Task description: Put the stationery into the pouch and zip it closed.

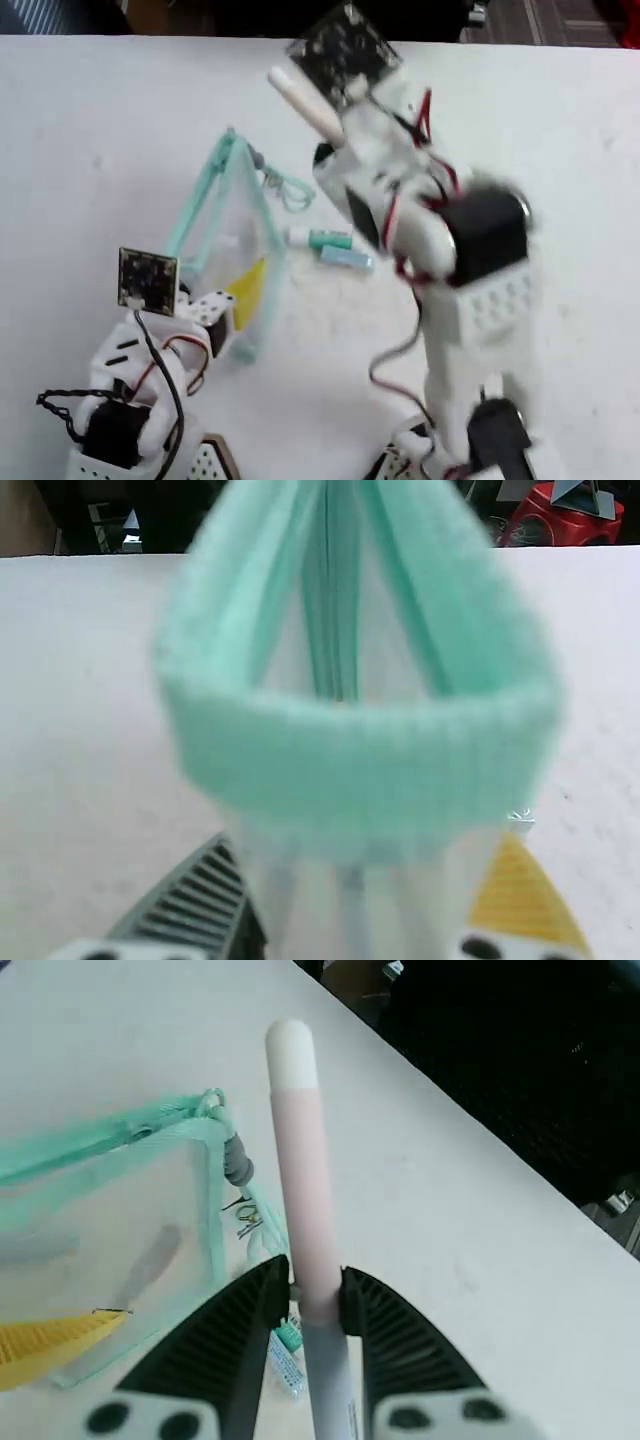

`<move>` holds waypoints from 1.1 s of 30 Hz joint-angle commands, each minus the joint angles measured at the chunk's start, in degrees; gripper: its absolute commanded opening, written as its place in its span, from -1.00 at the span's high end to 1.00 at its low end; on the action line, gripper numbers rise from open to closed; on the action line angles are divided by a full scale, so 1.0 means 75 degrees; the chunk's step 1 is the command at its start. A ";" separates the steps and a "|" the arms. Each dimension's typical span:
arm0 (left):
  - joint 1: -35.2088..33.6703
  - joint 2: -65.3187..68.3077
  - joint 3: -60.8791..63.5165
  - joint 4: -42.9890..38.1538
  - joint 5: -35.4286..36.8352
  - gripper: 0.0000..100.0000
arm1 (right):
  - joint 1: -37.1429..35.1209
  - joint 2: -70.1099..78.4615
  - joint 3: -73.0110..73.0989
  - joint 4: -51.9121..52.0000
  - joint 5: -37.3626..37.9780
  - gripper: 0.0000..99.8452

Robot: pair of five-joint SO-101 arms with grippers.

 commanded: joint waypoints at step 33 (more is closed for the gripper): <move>0.1272 -0.0029 -0.0375 0.0363 -0.0574 0.48 | -0.1201 -0.3007 0.2731 -0.1635 -0.0914 0.97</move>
